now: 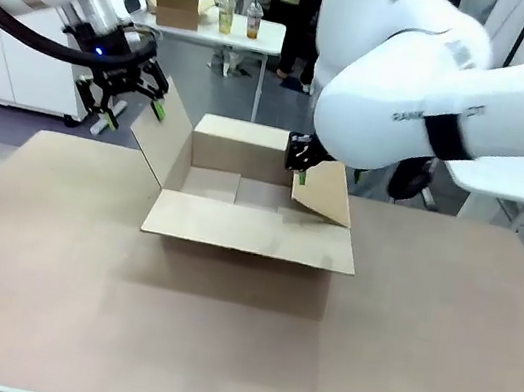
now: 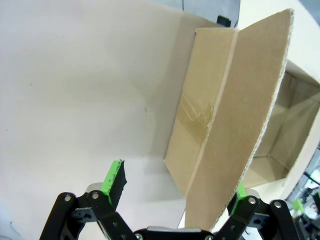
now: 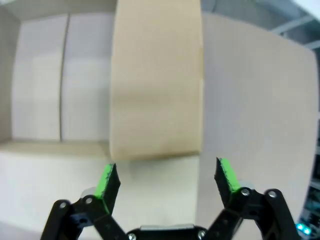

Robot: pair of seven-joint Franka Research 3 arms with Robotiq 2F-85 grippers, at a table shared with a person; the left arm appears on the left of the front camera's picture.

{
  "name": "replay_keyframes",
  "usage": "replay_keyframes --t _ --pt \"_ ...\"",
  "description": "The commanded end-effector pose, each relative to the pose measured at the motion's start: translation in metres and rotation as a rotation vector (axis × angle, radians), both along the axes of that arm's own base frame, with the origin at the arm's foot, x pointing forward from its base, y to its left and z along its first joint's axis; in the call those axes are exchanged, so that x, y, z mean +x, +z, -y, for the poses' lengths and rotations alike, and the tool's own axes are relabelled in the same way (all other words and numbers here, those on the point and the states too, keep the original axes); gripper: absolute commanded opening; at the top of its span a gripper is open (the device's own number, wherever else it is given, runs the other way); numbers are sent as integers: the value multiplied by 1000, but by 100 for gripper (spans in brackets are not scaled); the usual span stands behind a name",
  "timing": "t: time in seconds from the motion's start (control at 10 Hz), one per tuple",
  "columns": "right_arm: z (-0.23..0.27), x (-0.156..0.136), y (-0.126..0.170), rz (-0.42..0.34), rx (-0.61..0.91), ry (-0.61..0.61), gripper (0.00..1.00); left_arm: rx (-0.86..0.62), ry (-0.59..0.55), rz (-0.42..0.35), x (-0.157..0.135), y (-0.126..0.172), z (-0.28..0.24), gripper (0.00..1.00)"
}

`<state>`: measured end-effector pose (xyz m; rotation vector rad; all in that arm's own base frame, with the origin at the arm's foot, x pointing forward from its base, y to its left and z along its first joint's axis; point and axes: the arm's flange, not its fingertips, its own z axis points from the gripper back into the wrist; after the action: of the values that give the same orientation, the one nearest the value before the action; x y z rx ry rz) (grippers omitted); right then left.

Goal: Pack the gift set into the box.
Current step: Place both hands on the side flaps of the Package Box and spread them outward.

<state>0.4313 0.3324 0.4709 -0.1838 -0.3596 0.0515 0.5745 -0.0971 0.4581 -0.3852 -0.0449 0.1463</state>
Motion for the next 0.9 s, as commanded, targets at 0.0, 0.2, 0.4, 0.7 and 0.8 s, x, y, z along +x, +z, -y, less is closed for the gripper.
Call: replay_keyframes --t 0.0,0.2,0.4,0.7,0.8 --pt "-47 49 -11 32 -20 -36 100 22 17 4 -2 2 0 100" --pt "-60 68 -28 67 -23 16 100 22 17 4 -2 2 0 100" --pt "-62 72 -57 82 -70 27 100 22 17 4 -2 2 0 100" --pt "-44 66 -60 85 -195 -19 100 22 17 4 -2 2 0 100" --pt "-34 63 -60 78 -193 -25 100 22 17 4 -2 2 0 100"
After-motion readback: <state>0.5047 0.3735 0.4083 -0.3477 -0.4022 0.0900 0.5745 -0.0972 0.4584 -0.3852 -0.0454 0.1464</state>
